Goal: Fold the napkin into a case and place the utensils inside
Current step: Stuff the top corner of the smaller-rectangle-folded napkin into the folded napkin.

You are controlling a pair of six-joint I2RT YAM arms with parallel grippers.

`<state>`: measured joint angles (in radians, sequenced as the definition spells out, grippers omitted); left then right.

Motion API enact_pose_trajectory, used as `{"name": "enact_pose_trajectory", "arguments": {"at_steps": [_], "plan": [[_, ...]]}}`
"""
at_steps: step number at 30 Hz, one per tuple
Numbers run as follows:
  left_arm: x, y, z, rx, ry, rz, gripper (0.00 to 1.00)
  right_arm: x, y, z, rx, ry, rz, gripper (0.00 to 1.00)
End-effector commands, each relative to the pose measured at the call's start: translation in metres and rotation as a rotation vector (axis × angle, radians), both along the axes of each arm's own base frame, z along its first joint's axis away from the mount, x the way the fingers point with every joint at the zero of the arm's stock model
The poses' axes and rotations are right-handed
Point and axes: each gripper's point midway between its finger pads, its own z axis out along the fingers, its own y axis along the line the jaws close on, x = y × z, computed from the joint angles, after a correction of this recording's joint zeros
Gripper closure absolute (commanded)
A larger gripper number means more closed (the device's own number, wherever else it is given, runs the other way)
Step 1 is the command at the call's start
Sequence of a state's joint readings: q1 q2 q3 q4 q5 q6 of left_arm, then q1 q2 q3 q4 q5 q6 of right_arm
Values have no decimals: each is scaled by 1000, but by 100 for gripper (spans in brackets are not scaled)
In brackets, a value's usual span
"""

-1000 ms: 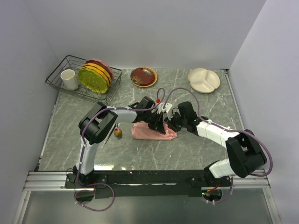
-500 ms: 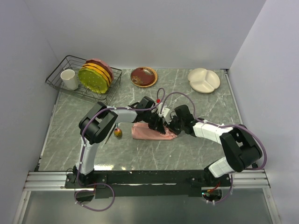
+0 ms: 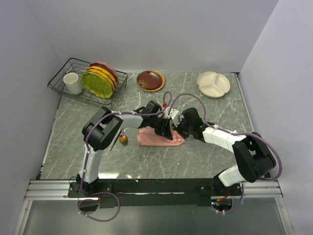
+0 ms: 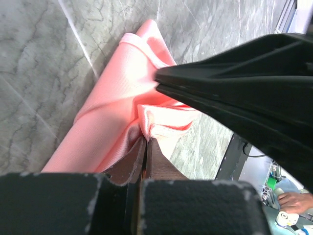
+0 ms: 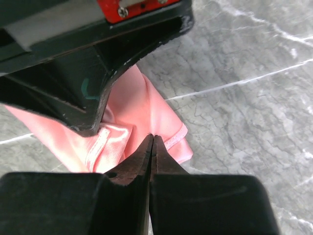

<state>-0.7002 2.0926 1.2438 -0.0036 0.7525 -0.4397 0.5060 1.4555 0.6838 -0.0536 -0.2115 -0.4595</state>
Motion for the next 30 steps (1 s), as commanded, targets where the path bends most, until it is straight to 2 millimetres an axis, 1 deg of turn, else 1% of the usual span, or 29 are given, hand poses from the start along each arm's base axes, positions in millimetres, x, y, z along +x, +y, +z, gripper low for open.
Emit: {"name": "enact_pose_trajectory", "arguments": {"at_steps": [1,6,8,13,15,18,21,23,30], "plan": [[11,16,-32,107,4,63,99,8,10,35,78,-55,-13,100],[12,15,-26,98,5,69,99,0,7,27,56,-45,16,100],[14,13,-18,84,-2,73,99,-3,4,21,40,-40,28,100],[20,-2,15,4,-10,79,99,-6,2,12,21,-30,39,100],[22,-6,23,-9,-13,77,99,-5,1,9,15,-30,41,100],[27,-16,35,-31,-20,81,99,-4,2,11,22,-37,42,100],[33,-20,38,-35,-15,97,99,-3,4,13,29,-41,44,100],[36,-20,35,-18,-14,107,99,-2,4,14,32,-45,41,100],[42,-17,1,56,6,122,99,7,7,26,56,-68,7,100]]}}
